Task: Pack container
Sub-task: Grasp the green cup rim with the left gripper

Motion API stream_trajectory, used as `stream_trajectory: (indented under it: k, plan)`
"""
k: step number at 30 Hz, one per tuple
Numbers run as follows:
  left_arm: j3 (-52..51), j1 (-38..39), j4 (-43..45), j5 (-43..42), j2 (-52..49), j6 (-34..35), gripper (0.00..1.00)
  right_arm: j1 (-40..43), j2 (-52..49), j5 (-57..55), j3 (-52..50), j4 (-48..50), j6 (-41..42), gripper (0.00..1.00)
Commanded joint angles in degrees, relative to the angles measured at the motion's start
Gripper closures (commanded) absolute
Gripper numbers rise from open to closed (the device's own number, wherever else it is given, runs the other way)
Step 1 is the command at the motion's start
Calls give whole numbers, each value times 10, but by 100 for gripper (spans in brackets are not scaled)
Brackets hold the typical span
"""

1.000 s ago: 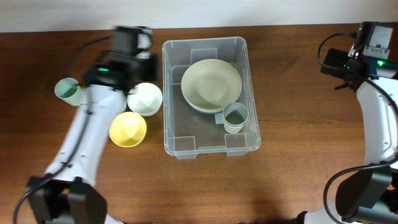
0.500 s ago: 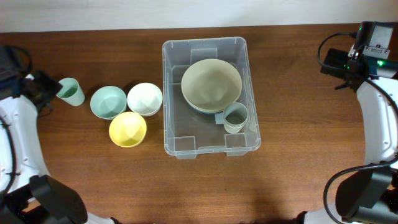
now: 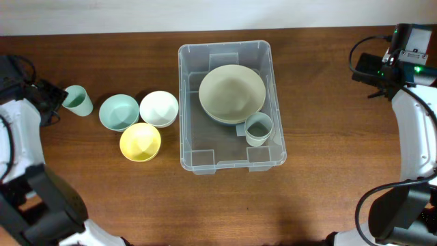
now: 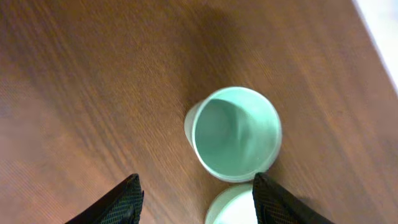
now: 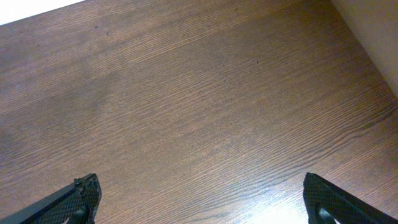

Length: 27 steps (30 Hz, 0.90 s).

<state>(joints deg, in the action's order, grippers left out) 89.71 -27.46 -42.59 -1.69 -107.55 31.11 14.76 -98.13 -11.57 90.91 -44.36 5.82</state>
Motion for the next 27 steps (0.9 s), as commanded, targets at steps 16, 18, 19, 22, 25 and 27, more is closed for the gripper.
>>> stream_trajectory:
  k: [16,18,19,22,25,27]
  plan:
    - [-10,-4,52,-18,-123,7,86,3,5,-9,6,2,4,1]
    - [-10,-4,56,-18,-123,7,98,3,5,-9,6,2,4,1]
    - [-10,-4,55,-18,-123,7,99,3,5,-9,6,2,4,1]
    - [-5,-5,51,-27,-123,-9,99,3,5,-9,6,2,4,1]
    - [23,-5,17,-73,-116,-30,99,3,5,-9,6,2,4,1]
    - [48,-5,2,-160,-105,-96,99,3,5,-9,6,2,4,1]
